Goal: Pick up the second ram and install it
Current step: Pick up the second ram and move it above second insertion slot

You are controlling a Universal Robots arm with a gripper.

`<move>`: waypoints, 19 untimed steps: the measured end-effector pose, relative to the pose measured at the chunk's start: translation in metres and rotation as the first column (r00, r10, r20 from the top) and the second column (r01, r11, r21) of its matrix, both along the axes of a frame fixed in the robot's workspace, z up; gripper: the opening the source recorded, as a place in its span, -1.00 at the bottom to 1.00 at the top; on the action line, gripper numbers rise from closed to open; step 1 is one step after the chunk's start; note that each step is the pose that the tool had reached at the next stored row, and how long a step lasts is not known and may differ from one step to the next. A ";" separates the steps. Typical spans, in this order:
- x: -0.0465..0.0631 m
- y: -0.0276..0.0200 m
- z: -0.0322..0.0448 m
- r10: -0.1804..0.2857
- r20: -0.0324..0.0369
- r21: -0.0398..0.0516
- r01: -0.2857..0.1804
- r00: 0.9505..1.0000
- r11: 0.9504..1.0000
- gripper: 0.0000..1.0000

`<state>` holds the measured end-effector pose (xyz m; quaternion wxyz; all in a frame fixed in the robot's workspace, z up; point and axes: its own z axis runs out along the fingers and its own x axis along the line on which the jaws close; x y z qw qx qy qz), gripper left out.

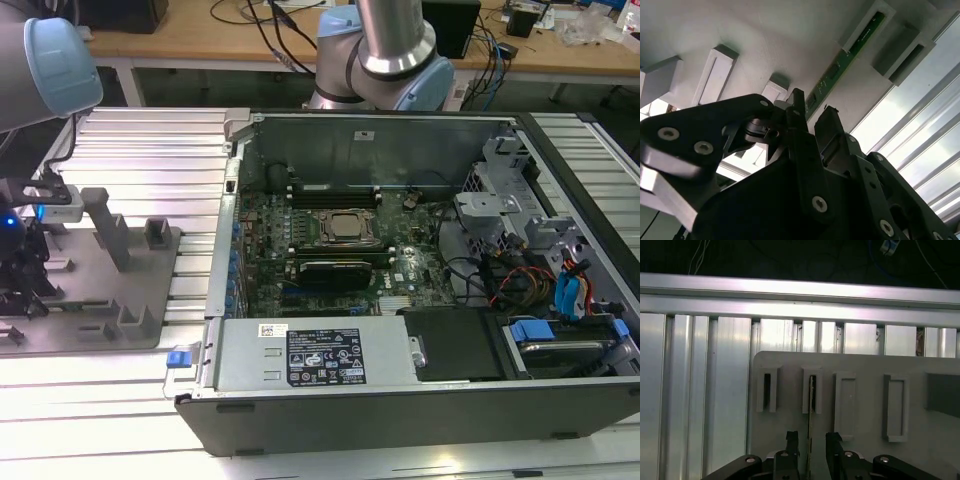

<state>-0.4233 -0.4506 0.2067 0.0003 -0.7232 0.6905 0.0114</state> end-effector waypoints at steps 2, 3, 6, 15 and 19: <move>0.000 0.0000 0.0000 0.000 0.000 0.000 0.000 1.000 1.000 -0.32; 0.000 0.0000 -0.0001 0.000 0.000 0.000 0.000 1.000 1.000 -0.32; 0.000 0.0000 0.0021 0.001 0.000 0.000 -0.001 1.000 1.000 -0.50; 0.000 0.0000 0.0029 0.003 0.000 0.000 -0.003 1.000 1.000 -0.69; 0.000 0.0000 0.0029 0.004 0.000 0.000 -0.004 1.000 1.000 -0.82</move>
